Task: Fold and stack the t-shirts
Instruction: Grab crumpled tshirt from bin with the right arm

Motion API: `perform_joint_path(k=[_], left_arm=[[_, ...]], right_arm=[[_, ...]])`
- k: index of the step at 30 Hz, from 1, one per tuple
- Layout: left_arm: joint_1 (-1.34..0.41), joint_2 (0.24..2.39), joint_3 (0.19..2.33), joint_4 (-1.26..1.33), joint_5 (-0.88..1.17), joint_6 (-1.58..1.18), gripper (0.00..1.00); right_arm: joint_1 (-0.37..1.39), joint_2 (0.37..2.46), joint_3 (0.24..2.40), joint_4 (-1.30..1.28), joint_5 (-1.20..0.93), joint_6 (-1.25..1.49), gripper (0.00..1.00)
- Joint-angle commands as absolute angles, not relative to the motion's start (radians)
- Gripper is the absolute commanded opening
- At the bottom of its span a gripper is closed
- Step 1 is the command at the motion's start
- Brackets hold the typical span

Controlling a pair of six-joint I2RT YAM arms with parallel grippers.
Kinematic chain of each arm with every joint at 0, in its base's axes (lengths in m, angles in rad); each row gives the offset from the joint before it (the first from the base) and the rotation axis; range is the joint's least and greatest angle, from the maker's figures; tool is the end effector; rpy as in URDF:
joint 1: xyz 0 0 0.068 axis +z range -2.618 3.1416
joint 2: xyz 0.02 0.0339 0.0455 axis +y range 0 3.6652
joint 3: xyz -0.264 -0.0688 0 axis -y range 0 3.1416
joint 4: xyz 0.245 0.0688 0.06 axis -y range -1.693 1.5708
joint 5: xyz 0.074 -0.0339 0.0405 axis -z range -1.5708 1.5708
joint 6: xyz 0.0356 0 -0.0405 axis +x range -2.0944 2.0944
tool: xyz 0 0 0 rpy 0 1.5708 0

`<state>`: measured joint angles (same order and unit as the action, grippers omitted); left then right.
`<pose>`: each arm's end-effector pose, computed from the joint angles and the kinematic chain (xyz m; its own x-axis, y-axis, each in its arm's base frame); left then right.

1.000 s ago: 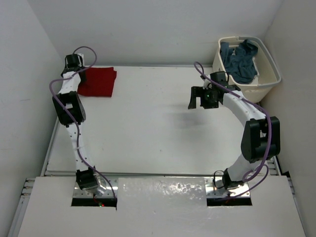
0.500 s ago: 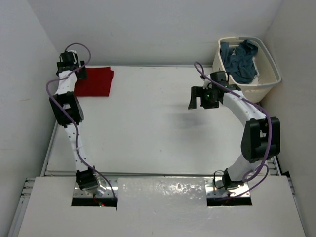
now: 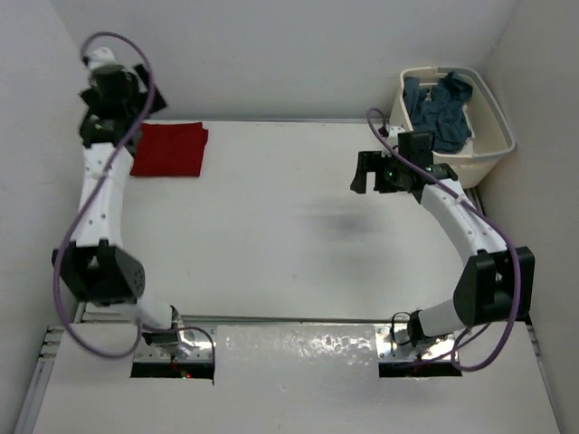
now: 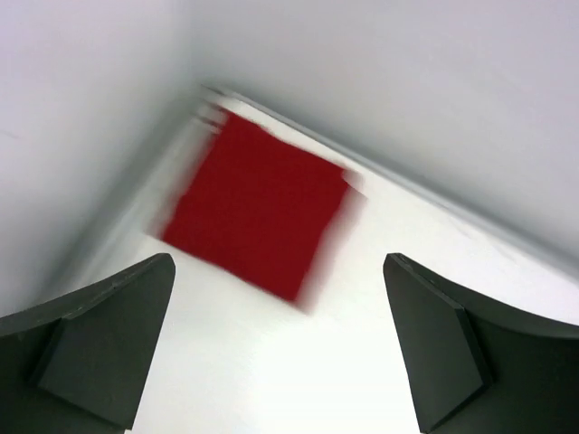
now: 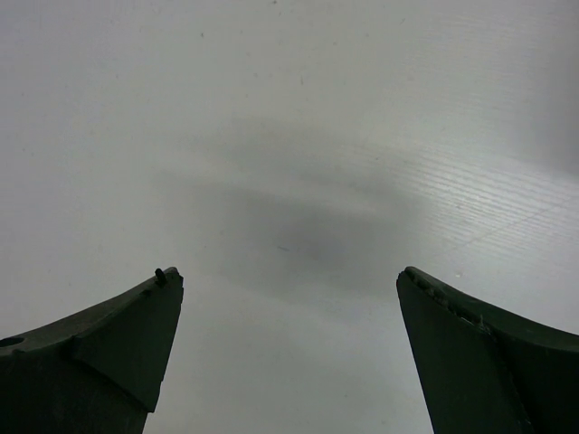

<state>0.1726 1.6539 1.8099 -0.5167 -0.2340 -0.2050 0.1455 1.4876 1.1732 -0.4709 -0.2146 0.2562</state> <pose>0.3692 0.0728 0.4356 -0.2629 -0.2468 -0.9327 -0.4436 0.8894 -0.1103 0.3220 0.0548 0.2810 -0.7504 0.1403 -0.6459 -0.1039 0.9400 0.3249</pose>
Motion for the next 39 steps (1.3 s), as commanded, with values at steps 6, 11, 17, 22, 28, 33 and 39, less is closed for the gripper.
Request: perform_joint_path(k=[6,11,17,22,28,33,39], left_arm=[[-0.228,1.237,1.1,-0.313,-0.098,-0.526,1.0],[-0.242,1.189,1.038,-0.351,-0.139,-0.546,1.0],[-0.242,1.192,1.078,-0.354,-0.159,-0.516,1.0],[-0.241,1.216,1.103,-0.345,-0.195,-0.497,1.0],[-0.239,1.319,1.184,-0.331,-0.187,-0.443,1.0],[-0.238,1.413,1.262,-0.318,-0.179,-0.405,1.0],[-0.239,1.54,1.362,-0.38,-0.19,-0.388,1.0]], right_arm=[[0.146,1.296,0.957,-0.339,-0.062,0.284,0.99],[0.143,1.287,1.001,-0.327,0.041,0.288,0.99],[0.092,1.477,1.26,-0.406,0.142,0.282,0.99],[0.005,1.724,1.671,-0.524,0.318,0.339,0.99],[-0.081,2.11,2.179,-0.571,0.439,0.362,0.99],[-0.13,2.258,2.211,-0.22,0.393,0.321,0.99],[-0.173,2.517,2.382,0.06,0.215,0.4,0.99]])
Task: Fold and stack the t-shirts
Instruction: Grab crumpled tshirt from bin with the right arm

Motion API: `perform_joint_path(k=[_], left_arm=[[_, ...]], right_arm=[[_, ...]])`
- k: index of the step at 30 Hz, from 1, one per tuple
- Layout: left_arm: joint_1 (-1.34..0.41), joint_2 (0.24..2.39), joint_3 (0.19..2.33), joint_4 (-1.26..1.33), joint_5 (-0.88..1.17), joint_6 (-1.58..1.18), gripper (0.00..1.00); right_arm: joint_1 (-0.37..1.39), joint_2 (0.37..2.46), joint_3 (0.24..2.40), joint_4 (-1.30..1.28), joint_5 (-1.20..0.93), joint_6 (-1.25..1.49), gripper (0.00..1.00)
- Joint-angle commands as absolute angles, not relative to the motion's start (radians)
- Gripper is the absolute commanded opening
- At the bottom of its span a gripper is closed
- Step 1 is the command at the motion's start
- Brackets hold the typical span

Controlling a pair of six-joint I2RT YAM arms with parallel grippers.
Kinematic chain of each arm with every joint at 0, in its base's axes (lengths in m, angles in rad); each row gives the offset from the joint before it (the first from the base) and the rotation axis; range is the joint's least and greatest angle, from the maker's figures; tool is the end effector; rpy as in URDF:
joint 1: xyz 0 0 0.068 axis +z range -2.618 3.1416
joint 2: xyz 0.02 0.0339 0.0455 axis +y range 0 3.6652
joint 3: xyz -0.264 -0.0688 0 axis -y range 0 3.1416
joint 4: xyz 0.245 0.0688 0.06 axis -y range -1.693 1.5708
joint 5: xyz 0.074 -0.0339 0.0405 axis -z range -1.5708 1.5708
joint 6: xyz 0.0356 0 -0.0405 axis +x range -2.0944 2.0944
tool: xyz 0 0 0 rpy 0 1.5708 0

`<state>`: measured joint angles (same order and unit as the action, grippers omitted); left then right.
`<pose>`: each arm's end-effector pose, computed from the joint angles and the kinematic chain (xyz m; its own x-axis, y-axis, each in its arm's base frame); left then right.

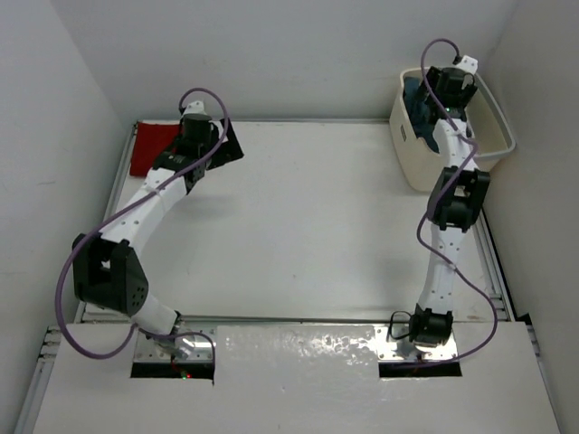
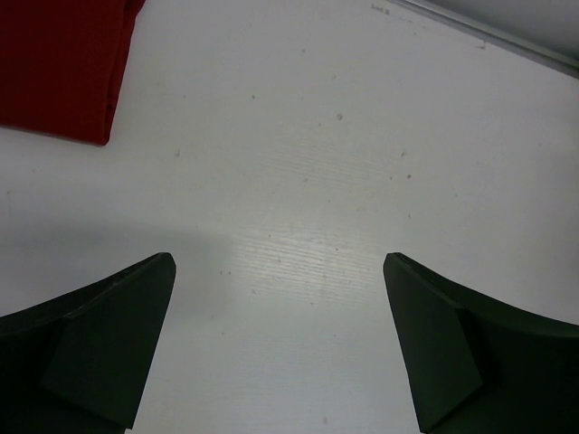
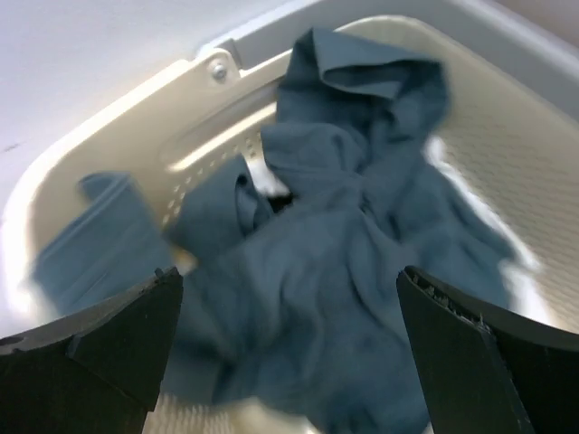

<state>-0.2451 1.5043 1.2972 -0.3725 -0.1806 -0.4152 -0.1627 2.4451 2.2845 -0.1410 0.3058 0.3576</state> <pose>0.3370 -0.0777 0.3255 -0.5237 -0.2781 -0.8053 -0.1293 0.9602 -0.2475 0.5677 -0.1040 0.2708 -0.1212 0.3582 -0.9258 0.5130 0.8210 0.2505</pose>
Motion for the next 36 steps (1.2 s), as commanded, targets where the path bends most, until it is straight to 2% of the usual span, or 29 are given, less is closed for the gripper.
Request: perform_joint_path(k=[1,4,7,12,20,29,36], left_arm=[[-0.238,1.557,1.376,-0.391,-0.195,-0.385,1.0],[-0.239,1.609,1.402,-0.411,-0.192,-0.383,1.0],[-0.239,1.647,1.423,-0.422,-0.192,-0.38,1.0],[-0.239,1.681,1.45,-0.43,-0.206,-0.365,1.0],[-0.239,1.715,1.466,-0.445,-0.201,-0.356,1.0],[-0.239,1.73,1.476,-0.439,-0.172,-0.351,1.0],[-0.239,1.747,1.483,-0.44,-0.16,-0.345,1.0]], right_arm=[[-0.173,2.546,2.381,0.118,0.221,0.408,0.99],[-0.178,2.569,2.339,0.181,0.183,0.454,0.99],[-0.179,2.565,2.274,0.27,0.045,0.506,0.99],[-0.179,2.582,2.278,0.31,-0.026,0.561,0.99],[-0.181,2.459,2.129,0.328,-0.043,0.575,0.99],[-0.181,2.312,2.054,0.347,-0.006,0.537,0.99],[-0.181,2.379,2.132,0.286,-0.002,0.56,0.99]])
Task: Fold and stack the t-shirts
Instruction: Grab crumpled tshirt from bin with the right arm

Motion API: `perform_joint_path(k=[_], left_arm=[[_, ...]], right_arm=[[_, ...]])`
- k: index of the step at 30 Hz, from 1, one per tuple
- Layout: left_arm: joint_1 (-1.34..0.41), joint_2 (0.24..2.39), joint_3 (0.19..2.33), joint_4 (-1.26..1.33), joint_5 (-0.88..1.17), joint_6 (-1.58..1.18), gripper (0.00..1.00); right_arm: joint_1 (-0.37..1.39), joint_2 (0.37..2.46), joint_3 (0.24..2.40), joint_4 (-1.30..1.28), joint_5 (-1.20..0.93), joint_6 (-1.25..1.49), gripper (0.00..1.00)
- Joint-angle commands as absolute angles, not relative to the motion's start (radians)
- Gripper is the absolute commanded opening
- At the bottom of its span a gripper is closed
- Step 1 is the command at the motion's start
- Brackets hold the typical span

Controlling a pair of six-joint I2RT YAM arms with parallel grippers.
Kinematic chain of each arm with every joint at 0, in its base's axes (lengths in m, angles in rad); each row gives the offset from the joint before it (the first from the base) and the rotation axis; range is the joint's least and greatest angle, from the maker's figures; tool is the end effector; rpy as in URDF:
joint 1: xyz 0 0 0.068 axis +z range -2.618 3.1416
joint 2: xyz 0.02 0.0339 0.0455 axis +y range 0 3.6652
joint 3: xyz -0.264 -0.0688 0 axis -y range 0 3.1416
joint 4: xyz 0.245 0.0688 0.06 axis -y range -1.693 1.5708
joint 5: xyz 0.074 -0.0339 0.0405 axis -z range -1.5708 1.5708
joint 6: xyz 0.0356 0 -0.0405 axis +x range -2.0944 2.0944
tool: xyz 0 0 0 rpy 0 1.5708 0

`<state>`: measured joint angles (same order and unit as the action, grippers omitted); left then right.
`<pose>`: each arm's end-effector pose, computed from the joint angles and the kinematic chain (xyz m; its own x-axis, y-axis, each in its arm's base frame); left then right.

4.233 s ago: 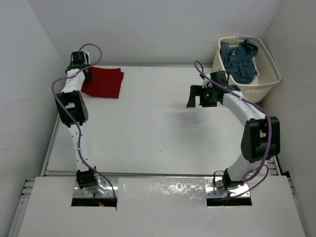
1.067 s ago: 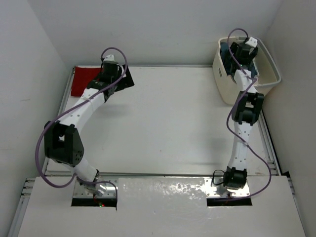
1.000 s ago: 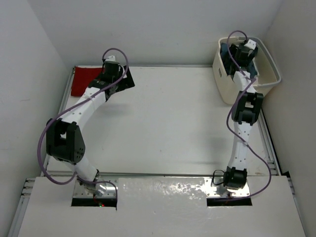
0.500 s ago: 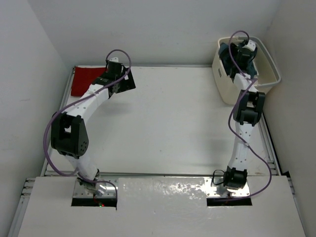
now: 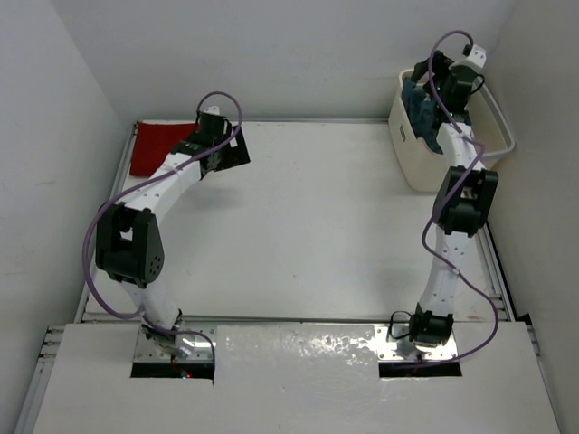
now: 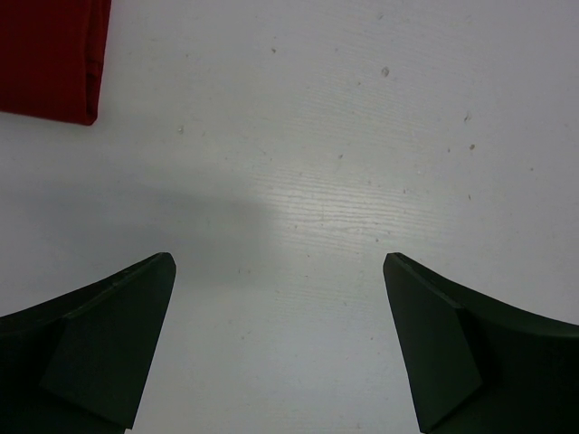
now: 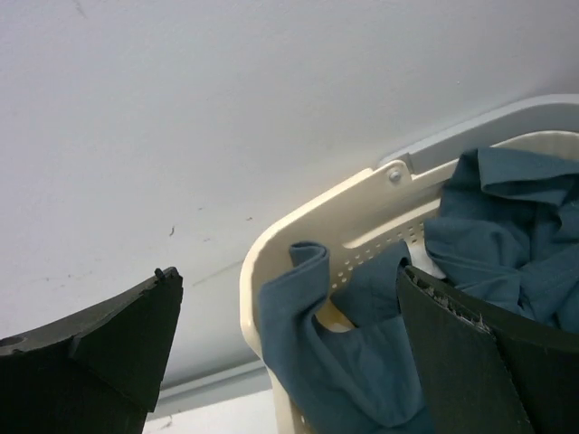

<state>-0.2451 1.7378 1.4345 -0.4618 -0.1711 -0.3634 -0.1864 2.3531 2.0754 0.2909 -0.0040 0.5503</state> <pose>0.3840 -0.0898 0.2824 -0.6707 -0.1933 -0.7161 -0.1267 0.9811 -0.1462 0.5579 -0.1051 0.2927 0.1059 0.5122 -0.8523 0.1478 0.8395 0.5229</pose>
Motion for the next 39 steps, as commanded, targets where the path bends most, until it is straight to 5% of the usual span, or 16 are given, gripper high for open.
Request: perform_joint_path(k=[1,15,22,26,27,39], left_arm=[[-0.239,1.75,1.485,-0.439,-0.158,-0.344,1.0],[-0.238,1.795,1.516,-0.451,-0.135,-0.334,1.0],[-0.238,1.804,1.503,-0.462,-0.138,-0.337,1.0],[-0.239,1.801,1.5,-0.46,-0.137,-0.341,1.0],[-0.241,1.801,1.5,-0.459,-0.137,-0.341,1.0],[-0.238,1.773,1.523,-0.405,-0.091,-0.331,1.0]], right_arm=[[-0.183,2.396,2.166,0.276,-0.002,0.572,0.98],[-0.17,2.605,2.312,0.288,-0.029,0.68,0.89],[-0.17,2.628,2.295,0.33,-0.017,0.719,0.51],[-0.169,2.62,2.266,0.388,-0.012,0.761,0.05],[-0.169,2.612,2.243,0.396,-0.006,0.758,0.0],[-0.155,2.191,2.008,0.377,-0.002,0.525,0.0]])
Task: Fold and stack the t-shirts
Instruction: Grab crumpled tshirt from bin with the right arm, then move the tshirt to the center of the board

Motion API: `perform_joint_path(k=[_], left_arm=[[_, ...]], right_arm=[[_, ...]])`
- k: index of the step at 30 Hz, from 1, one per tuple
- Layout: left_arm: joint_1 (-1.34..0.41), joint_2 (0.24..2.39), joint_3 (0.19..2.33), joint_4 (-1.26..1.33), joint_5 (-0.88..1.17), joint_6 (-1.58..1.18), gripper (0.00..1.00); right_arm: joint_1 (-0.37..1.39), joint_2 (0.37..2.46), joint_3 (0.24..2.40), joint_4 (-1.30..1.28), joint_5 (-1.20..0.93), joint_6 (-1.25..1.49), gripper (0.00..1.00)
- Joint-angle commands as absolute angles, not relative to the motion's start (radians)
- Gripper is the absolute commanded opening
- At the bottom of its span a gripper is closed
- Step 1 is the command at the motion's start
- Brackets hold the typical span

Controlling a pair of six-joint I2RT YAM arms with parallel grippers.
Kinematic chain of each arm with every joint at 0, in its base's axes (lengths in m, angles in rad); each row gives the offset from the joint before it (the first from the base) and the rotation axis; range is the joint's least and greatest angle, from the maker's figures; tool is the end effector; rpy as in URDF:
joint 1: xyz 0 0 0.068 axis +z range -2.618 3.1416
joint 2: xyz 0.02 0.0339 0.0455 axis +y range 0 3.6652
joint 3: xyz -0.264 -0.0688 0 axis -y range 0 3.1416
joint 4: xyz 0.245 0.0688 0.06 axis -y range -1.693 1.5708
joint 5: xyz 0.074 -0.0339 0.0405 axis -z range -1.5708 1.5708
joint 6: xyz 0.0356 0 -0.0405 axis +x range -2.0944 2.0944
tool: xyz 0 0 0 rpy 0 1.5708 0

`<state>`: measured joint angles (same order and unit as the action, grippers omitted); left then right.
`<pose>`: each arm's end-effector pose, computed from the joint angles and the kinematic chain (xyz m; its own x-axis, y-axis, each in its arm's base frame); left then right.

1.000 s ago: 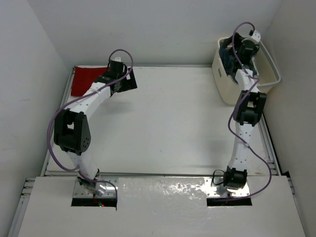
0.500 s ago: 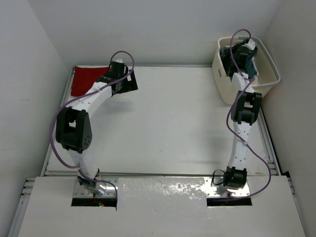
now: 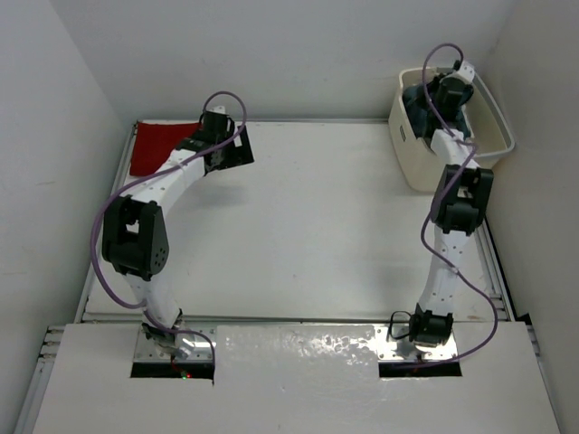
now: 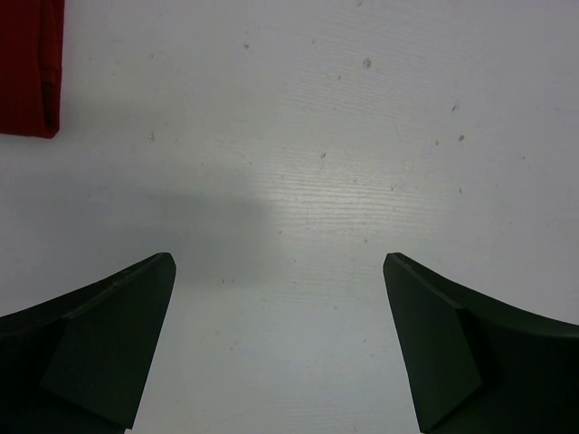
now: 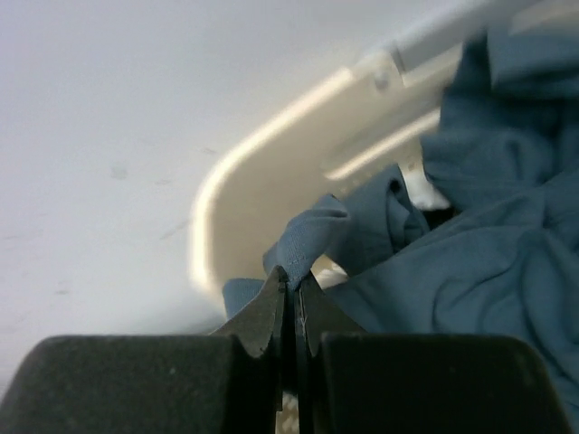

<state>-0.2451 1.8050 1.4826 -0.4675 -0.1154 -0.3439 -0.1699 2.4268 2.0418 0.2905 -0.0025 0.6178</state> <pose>0.3984 -0.0954 0.2719 -0.7035 -0.1693 -0.6903 -0.0794 0.9839 -0.1603 0.5698 -0.0977 0.2398 0.0207 0.5842 -0.8114 0.1897 0.7945 0.5769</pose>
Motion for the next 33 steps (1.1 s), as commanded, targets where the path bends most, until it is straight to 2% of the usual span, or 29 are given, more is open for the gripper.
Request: perform_joint_path(k=[1,5,8,11,12,17,23,28,33], left_arm=[[-0.238,1.764,1.52,-0.399,-0.083,-0.328,1.0],[-0.239,1.703,1.483,-0.348,-0.063,-0.325,1.0],[-0.238,1.657,1.445,-0.315,-0.057,-0.328,1.0],[-0.238,1.599,1.376,-0.266,-0.052,-0.333,1.0],[-0.238,1.582,1.359,-0.24,-0.051,-0.333,1.0],[-0.233,1.456,1.235,-0.161,-0.087,-0.33,1.0],[-0.225,1.35,1.129,-0.094,-0.08,-0.351,1.0],[-0.224,1.269,1.069,-0.1,-0.112,-0.385,1.0],[-0.222,1.189,1.031,-0.156,-0.179,-0.411,1.0]], right_arm=[[-0.143,2.154,1.996,0.362,0.012,0.487,0.0],[-0.109,2.03,2.041,0.25,0.071,0.345,0.0],[-0.107,2.003,2.193,0.146,0.057,0.308,0.0],[-0.1,1.985,2.351,0.12,-0.098,0.295,0.0],[-0.092,1.974,2.377,0.138,-0.212,0.307,0.0],[-0.028,1.847,2.333,0.334,-0.483,0.533,0.0],[0.271,1.718,2.356,0.382,-0.693,0.562,0.0],[0.328,1.621,2.261,0.413,-0.678,0.597,0.0],[0.327,1.696,2.272,0.425,-0.695,0.742,0.0]])
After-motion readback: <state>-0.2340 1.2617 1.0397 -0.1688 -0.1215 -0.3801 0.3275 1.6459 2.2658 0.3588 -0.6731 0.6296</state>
